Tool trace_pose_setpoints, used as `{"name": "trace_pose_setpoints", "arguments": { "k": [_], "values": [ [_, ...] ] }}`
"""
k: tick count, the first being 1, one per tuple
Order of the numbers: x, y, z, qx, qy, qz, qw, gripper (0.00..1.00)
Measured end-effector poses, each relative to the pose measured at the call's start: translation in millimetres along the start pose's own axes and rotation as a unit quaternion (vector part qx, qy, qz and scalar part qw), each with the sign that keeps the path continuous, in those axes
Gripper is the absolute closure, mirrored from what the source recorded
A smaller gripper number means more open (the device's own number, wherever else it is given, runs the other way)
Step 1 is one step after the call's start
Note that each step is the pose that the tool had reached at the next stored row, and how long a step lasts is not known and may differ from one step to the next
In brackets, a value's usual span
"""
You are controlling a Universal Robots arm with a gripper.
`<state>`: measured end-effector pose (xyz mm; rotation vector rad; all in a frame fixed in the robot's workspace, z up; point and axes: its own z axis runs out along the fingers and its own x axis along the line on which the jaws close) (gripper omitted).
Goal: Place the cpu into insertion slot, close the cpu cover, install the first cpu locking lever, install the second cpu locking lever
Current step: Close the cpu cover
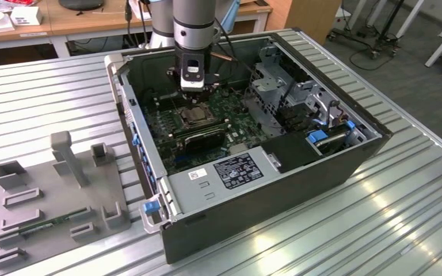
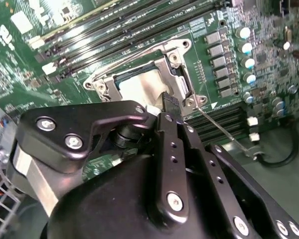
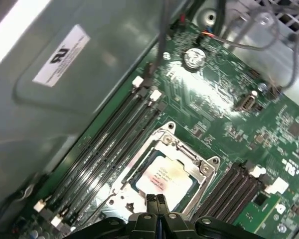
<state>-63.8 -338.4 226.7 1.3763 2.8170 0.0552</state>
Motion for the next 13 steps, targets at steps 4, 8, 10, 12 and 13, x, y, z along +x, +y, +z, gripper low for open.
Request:
{"name": "trace_pose_setpoints", "arguments": {
  "k": [4,8,10,12,13],
  "values": [
    [0.0,0.0,0.1,0.0003,0.0011,-0.03,0.99954,0.89],
    [0.0,0.0,0.5,0.0006,0.0021,-0.06,0.99817,0.89],
    [0.0,0.0,0.8,0.0007,0.0026,-0.076,0.9971,0.89],
    [0.0,0.0,1.1,0.0009,0.0031,-0.091,0.99582,0.89],
    [0.0,0.0,1.2,0.001,0.0034,-0.099,0.99513,0.89]
  ]
}}
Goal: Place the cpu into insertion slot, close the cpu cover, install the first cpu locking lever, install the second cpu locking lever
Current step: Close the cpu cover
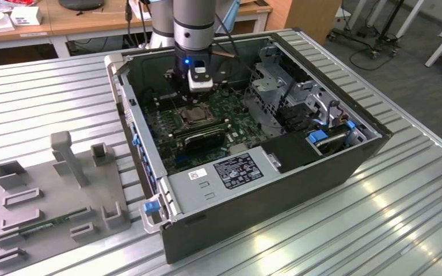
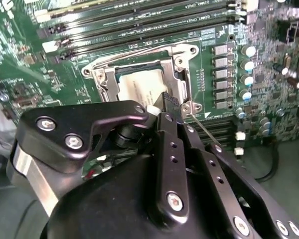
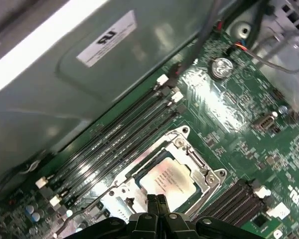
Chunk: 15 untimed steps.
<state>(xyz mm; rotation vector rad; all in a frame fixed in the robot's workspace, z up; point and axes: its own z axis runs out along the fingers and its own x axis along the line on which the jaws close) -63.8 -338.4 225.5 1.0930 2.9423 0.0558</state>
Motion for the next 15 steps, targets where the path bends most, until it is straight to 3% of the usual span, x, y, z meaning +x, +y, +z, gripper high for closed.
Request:
{"name": "trace_pose_setpoints", "arguments": {
  "k": [4,8,11,15],
  "values": [
    [0.0,0.0,0.5,0.0003,0.0011,-0.031,0.99953,0.89],
    [0.0,0.0,1.2,0.0006,0.0023,-0.067,0.99775,0.89],
    [0.0,-0.1,1.8,0.0009,0.0032,-0.094,0.99558,0.89],
    [0.0,-0.1,2.7,0.0013,0.0045,-0.13,0.99144,0.89]
  ]
}}
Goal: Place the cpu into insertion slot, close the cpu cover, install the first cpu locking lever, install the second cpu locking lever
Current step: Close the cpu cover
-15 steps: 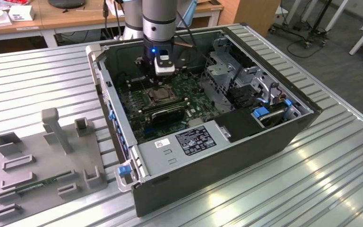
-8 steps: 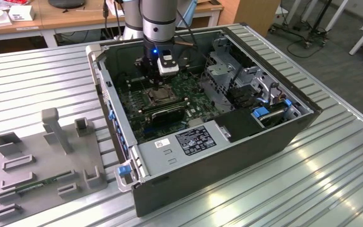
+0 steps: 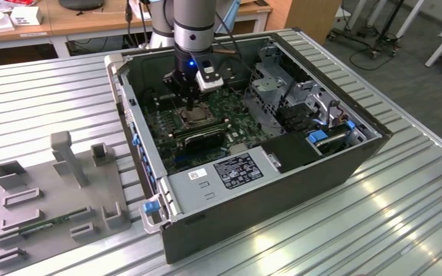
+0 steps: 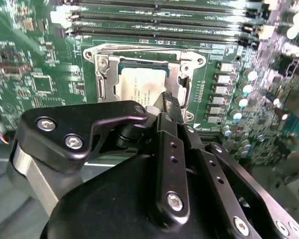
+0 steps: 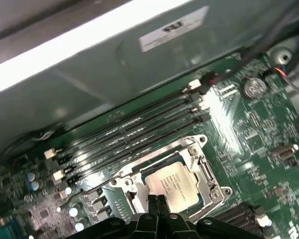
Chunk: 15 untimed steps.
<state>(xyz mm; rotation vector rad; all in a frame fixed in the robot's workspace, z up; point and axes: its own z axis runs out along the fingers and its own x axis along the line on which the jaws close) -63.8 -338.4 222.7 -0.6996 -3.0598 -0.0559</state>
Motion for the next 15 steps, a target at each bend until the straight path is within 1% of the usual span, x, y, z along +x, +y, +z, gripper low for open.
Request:
{"name": "trace_pose_setpoints", "arguments": {
  "k": [3,5,6,8,11,12,15],
  "values": [
    [0.0,0.0,0.7,0.0003,0.0009,-0.027,0.99963,0.89],
    [0.0,0.0,1.2,0.0004,0.0015,-0.045,0.99898,0.89],
    [0.0,-0.1,1.8,0.0007,0.0023,-0.068,0.99769,0.89],
    [0.0,-0.1,2.3,0.0009,0.0029,-0.086,0.99632,0.89],
    [0.0,-0.1,3.0,0.0011,0.0038,-0.112,0.99365,0.89],
    [0.0,-0.1,3.2,0.0012,0.0041,-0.121,0.99259,0.89],
    [0.0,-0.2,3.9,0.0014,0.0047,-0.149,0.98889,0.89]
  ]
}}
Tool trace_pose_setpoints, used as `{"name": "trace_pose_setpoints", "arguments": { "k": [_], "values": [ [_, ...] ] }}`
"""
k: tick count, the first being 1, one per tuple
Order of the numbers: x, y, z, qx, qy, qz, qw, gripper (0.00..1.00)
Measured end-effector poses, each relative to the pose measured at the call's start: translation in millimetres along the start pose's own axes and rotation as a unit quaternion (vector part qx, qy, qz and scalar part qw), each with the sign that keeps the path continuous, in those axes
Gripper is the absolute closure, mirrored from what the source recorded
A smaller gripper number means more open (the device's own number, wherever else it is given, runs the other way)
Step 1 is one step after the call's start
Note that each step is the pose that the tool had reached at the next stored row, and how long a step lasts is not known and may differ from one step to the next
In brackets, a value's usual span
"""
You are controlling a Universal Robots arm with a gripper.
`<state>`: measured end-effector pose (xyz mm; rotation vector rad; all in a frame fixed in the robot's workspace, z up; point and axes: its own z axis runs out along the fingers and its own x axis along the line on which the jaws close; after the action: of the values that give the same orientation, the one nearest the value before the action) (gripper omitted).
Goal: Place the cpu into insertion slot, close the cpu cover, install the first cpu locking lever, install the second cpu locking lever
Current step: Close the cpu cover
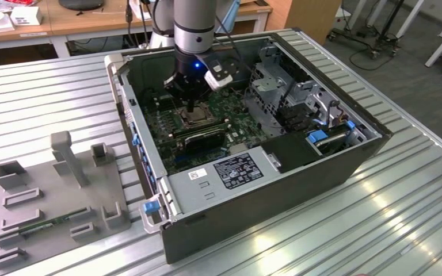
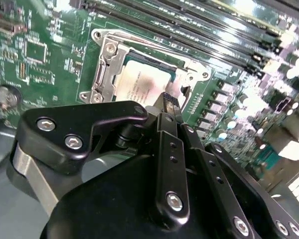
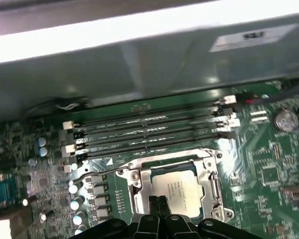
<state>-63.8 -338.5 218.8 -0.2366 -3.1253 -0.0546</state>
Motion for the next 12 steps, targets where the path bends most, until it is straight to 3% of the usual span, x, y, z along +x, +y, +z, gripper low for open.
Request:
{"name": "trace_pose_setpoints", "arguments": {
  "k": [4,10,12],
  "values": [
    [-0.1,0.0,0.5,0.0,-0.0002,-0.024,0.99972,0.89],
    [0.0,-0.1,1.9,-0.0007,-0.007,-0.047,0.99886,0.89],
    [1.4,-0.2,2.1,0.0001,-0.0077,-0.049,0.99876,0.89]
  ]
}}
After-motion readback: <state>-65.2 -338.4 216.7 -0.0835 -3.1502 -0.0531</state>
